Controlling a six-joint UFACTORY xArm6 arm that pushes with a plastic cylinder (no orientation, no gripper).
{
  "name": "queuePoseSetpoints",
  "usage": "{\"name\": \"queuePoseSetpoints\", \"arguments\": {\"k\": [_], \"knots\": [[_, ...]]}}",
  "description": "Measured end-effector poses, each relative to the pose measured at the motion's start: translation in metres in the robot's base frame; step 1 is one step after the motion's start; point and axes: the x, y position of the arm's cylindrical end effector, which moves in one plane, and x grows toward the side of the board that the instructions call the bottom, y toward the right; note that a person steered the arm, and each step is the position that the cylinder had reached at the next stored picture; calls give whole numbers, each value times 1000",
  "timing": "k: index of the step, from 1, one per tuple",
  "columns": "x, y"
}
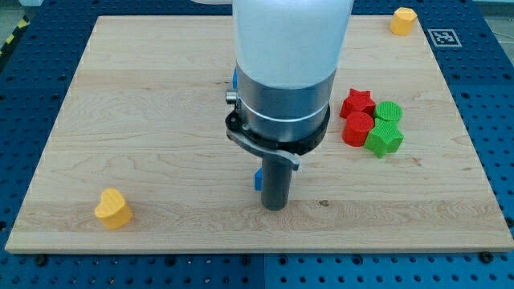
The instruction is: Move blue triangle to the bottom of blue cube
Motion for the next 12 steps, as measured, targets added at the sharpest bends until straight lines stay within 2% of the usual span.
{"name": "queuePoseSetpoints", "arguments": {"k": [2,6,10,12], "knots": [[-22,0],[-30,-13],[-110,-19],[-103,-2]]}}
